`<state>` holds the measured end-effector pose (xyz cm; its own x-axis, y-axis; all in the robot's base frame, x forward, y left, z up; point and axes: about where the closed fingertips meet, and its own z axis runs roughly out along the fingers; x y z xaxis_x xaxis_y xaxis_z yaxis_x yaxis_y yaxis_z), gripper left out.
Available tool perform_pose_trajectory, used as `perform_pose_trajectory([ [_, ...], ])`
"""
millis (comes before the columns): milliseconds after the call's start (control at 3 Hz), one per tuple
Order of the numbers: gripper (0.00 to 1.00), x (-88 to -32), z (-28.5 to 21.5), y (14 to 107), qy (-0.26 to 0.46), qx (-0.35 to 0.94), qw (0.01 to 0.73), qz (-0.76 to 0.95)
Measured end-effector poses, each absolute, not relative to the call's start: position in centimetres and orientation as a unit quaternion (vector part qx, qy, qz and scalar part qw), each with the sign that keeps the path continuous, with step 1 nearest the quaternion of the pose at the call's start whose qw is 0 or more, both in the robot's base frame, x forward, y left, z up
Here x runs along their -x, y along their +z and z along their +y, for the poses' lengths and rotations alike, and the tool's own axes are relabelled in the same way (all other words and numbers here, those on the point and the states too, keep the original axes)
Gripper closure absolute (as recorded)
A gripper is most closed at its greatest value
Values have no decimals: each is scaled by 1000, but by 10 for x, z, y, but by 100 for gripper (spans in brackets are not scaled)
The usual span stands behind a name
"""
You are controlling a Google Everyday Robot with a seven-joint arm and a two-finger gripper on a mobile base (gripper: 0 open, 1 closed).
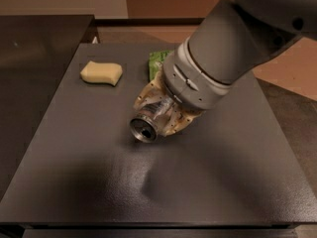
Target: Place redbull can upright
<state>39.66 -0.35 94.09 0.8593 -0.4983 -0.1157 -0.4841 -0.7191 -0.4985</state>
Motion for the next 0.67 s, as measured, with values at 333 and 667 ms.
perform_pose_trajectory([
  [333,100,-397,-3,941,-13,927,265,265],
  [667,100,-405,-11,947,20,905,286,313],
])
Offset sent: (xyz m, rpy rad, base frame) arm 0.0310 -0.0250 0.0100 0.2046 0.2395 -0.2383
